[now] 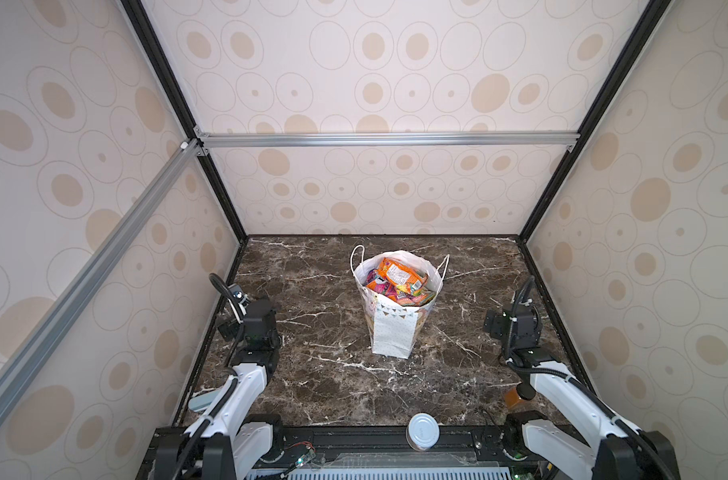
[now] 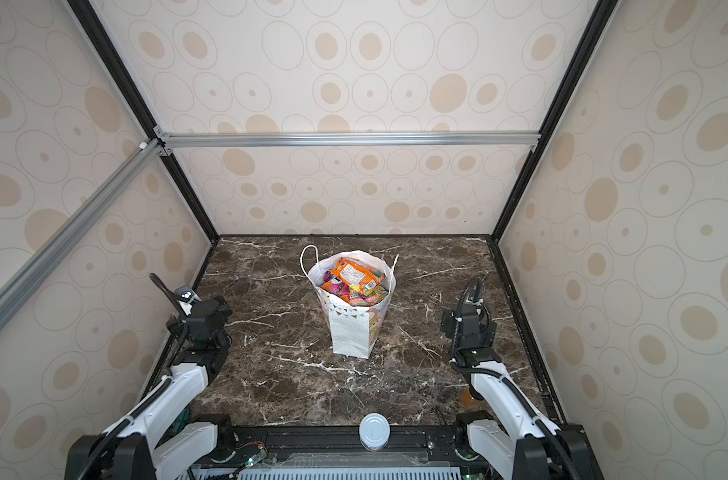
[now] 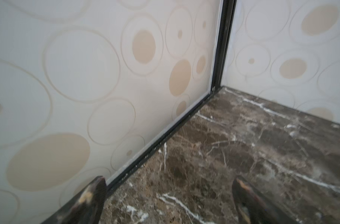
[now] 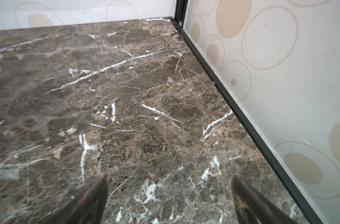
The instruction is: Place the snacks into the paper bag
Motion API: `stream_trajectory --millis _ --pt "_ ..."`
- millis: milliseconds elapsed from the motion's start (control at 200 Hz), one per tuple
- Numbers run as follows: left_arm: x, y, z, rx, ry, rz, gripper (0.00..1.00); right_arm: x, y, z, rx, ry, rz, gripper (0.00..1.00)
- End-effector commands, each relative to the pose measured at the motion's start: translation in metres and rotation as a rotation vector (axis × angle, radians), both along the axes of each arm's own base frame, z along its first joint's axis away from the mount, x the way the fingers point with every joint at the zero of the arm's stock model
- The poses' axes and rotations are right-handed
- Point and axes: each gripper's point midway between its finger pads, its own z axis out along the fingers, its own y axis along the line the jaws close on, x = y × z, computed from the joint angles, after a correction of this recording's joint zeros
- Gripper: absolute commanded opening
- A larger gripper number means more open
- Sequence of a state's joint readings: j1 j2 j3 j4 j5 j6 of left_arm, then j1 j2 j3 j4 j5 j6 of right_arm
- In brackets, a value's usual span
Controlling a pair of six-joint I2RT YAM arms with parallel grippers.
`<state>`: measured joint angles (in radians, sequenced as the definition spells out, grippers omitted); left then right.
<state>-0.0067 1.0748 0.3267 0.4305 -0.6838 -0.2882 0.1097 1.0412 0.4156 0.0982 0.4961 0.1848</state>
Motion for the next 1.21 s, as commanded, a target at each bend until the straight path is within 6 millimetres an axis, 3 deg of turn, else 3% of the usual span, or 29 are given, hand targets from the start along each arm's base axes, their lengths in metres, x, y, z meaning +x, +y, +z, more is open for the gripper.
stream_trajectory --millis 0,150,230,305,410,465,575,635,720,1200 --pt "0.000 0.000 0.006 -0.055 -0.212 0.007 1.00 0.026 -0.003 0.035 -0.047 -0.184 -0.001 1.00" --pt "0.012 -0.018 0.001 0.001 -0.206 -0.150 1.00 0.037 0.014 0.023 -0.003 -0.290 0.095 1.00" --pt "0.028 -0.038 0.000 0.018 -0.193 -0.299 1.00 0.043 0.019 0.010 0.007 -0.283 0.126 1.00" --pt "0.042 -0.055 0.002 0.021 -0.203 -0.407 1.00 0.051 0.023 0.009 -0.021 -0.281 0.157 1.00" --pt "0.049 -0.060 0.007 0.032 -0.254 -0.437 1.00 0.057 0.023 0.006 -0.027 -0.291 0.173 1.00" --pt "0.058 -0.062 -0.002 0.040 -0.239 -0.453 1.00 0.060 0.028 -0.004 -0.018 -0.296 0.203 1.00" --pt "0.084 -0.092 -0.018 0.081 -0.136 -0.588 1.00 0.066 0.038 -0.012 -0.053 -0.342 0.266 1.00" --pt "0.078 -0.090 -0.019 0.081 -0.155 -0.591 1.00 0.068 0.040 -0.022 -0.027 -0.227 0.268 1.00" --pt "0.080 -0.092 -0.020 0.077 -0.145 -0.601 1.00 0.087 0.044 -0.025 -0.036 -0.195 0.295 1.00" --pt "0.080 -0.092 -0.019 0.080 -0.148 -0.601 1.00 0.083 0.041 -0.028 -0.021 -0.157 0.280 1.00"
